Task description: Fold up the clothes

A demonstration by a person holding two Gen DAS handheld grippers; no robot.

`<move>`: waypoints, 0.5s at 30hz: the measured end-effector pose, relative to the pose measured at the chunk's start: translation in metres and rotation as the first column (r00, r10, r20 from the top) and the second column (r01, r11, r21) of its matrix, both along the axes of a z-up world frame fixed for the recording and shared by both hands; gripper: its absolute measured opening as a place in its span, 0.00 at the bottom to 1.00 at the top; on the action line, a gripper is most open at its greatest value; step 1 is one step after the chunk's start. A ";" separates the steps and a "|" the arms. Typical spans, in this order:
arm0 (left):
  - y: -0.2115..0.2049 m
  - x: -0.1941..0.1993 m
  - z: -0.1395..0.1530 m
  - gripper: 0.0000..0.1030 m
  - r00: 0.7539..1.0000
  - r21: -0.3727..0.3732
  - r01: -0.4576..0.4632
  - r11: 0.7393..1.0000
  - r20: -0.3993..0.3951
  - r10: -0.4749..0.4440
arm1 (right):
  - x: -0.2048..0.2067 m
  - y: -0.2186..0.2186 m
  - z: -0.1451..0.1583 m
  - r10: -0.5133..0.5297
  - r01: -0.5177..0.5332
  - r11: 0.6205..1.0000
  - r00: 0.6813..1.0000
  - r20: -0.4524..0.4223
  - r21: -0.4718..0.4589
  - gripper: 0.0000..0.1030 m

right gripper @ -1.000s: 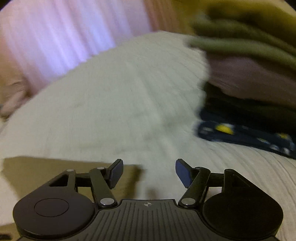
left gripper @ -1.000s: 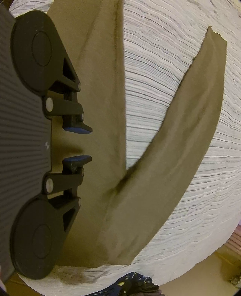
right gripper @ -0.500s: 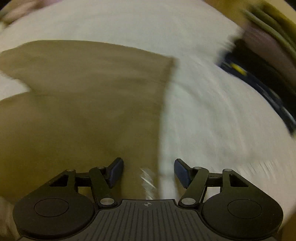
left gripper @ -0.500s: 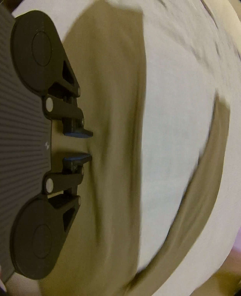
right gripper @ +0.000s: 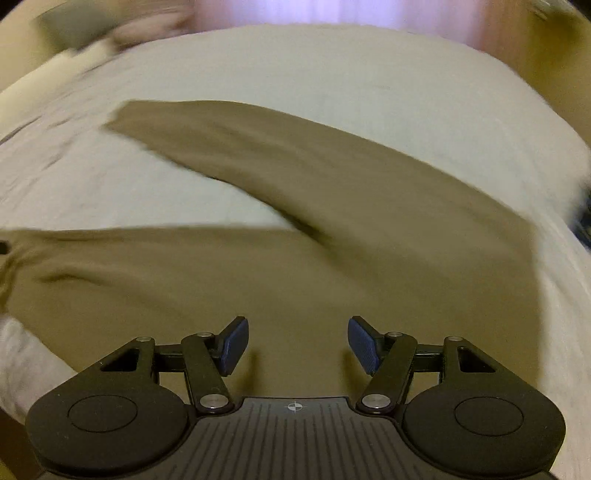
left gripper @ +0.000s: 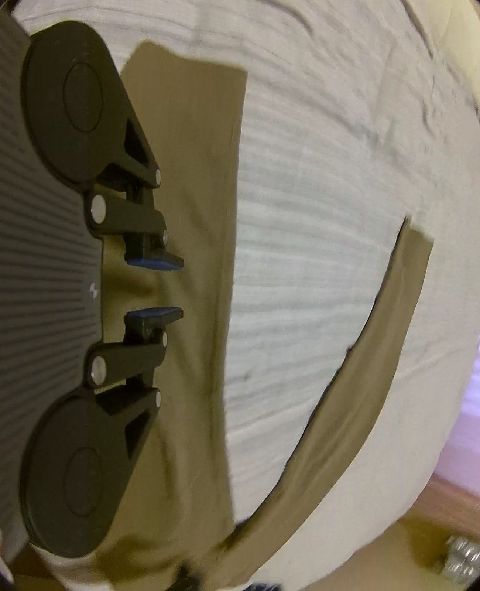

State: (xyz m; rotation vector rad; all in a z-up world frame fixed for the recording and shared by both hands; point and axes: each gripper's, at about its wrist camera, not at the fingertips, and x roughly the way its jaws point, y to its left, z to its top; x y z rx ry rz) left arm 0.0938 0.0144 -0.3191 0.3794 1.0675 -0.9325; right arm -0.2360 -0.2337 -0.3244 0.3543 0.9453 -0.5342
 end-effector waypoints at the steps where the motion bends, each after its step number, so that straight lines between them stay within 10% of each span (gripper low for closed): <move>1: -0.003 -0.002 -0.001 0.16 1.000 -0.007 0.024 1.000 -0.003 -0.024 | 0.018 0.000 -0.004 0.044 -0.045 0.999 0.999 0.010 0.010 0.41; 9: -0.047 -0.023 -0.043 0.16 0.988 -0.066 0.144 0.987 -0.044 -0.147 | 0.106 0.025 -0.053 0.296 -0.298 0.950 0.954 0.035 0.093 0.35; 15: -0.078 0.007 -0.066 0.03 0.986 -0.071 0.163 0.984 0.036 -0.161 | 0.160 -0.010 -0.077 0.242 -0.242 0.970 0.970 0.022 0.013 0.35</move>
